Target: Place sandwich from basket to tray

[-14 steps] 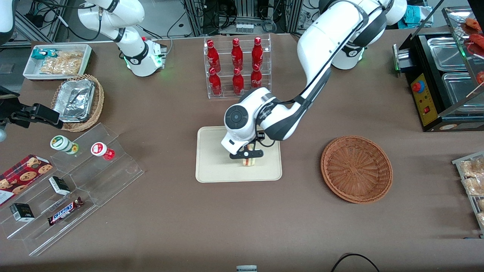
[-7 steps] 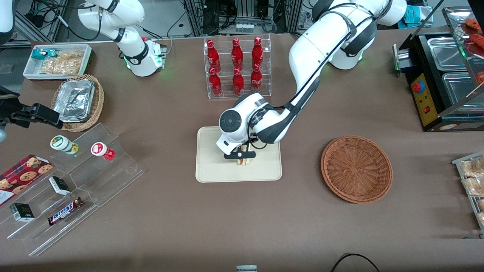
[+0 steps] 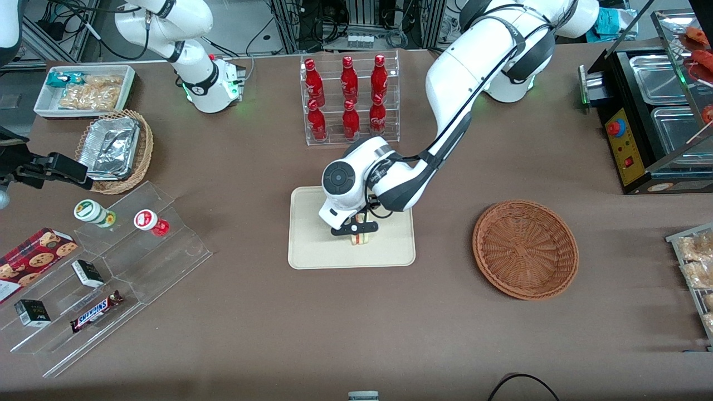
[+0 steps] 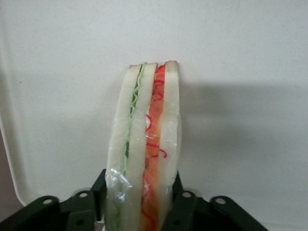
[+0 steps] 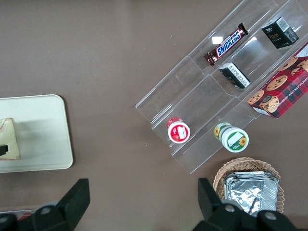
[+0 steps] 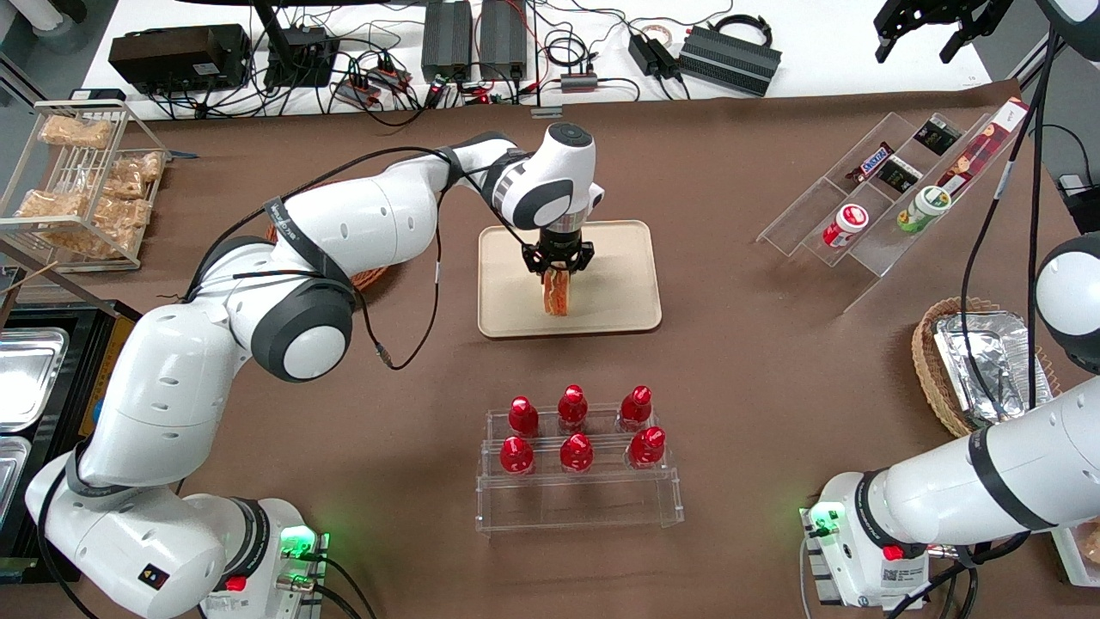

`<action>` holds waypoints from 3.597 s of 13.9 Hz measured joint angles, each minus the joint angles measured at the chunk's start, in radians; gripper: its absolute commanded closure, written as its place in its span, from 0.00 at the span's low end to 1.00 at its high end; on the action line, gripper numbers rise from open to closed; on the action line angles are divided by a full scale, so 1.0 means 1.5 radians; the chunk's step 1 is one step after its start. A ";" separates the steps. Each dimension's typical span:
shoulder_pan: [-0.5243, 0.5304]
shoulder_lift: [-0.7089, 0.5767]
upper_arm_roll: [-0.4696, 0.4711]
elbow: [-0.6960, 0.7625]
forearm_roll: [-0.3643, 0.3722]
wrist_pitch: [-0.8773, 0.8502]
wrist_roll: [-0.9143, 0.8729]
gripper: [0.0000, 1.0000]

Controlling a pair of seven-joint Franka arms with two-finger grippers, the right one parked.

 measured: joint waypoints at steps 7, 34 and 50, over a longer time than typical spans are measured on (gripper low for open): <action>0.107 -0.151 0.013 0.022 0.006 -0.199 0.088 0.00; 0.423 -0.591 0.038 -0.213 -0.020 -0.362 0.449 0.00; 0.427 -0.583 0.096 -0.190 -0.060 -0.380 0.527 0.00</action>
